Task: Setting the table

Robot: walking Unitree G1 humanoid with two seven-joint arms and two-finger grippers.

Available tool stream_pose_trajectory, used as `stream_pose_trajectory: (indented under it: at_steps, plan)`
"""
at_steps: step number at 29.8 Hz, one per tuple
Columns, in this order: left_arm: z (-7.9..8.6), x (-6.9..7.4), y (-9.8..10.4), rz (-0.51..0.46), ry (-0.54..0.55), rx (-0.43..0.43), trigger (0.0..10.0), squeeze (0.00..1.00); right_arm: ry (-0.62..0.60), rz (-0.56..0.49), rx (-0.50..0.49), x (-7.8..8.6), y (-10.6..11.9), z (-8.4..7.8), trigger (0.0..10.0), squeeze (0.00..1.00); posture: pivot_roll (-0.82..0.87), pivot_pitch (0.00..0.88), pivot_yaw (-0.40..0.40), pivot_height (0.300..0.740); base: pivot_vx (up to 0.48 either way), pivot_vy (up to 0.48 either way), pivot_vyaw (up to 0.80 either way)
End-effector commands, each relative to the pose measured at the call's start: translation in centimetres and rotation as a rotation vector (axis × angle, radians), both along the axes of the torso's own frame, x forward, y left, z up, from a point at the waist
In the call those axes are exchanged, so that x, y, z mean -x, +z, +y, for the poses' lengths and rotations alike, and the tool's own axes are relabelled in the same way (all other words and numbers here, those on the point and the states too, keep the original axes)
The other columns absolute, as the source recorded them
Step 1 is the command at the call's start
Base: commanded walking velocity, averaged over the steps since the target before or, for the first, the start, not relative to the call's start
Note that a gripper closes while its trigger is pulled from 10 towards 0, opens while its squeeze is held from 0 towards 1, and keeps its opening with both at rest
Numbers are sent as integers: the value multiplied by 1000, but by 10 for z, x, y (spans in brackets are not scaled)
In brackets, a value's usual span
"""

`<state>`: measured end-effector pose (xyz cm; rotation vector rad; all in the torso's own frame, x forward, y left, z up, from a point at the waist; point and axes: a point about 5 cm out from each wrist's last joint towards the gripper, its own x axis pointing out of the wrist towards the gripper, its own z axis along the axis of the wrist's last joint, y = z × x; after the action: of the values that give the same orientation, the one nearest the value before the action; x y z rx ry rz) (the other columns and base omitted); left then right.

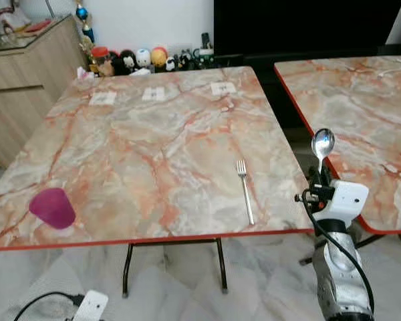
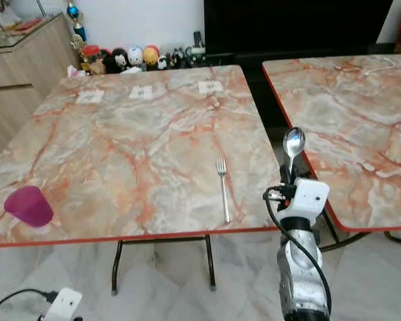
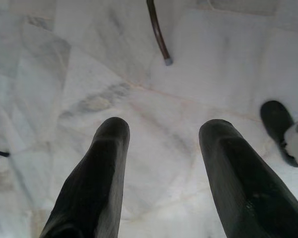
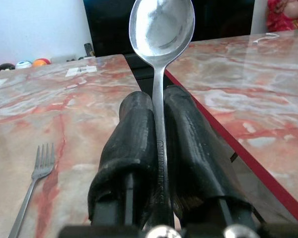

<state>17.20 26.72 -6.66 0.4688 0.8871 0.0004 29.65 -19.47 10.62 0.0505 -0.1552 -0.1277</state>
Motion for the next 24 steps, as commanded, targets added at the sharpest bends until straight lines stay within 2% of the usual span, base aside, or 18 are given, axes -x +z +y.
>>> stream_pose_trajectory:
  at_steps: [1,6,24]
  plan:
    - [4,4,-1,32,-23,-20,10000,0,27,-48,23,-8,16,10,10000,0,41,0,82,740,0,-439,0]
    - [6,4,0,36,-28,-22,10000,0,48,-49,44,-11,18,16,10000,0,42,4,76,740,0,-441,0]
    - [-6,10,-8,57,-15,4,10000,0,35,-45,61,-14,26,11,10000,0,21,1,49,740,0,-472,0]
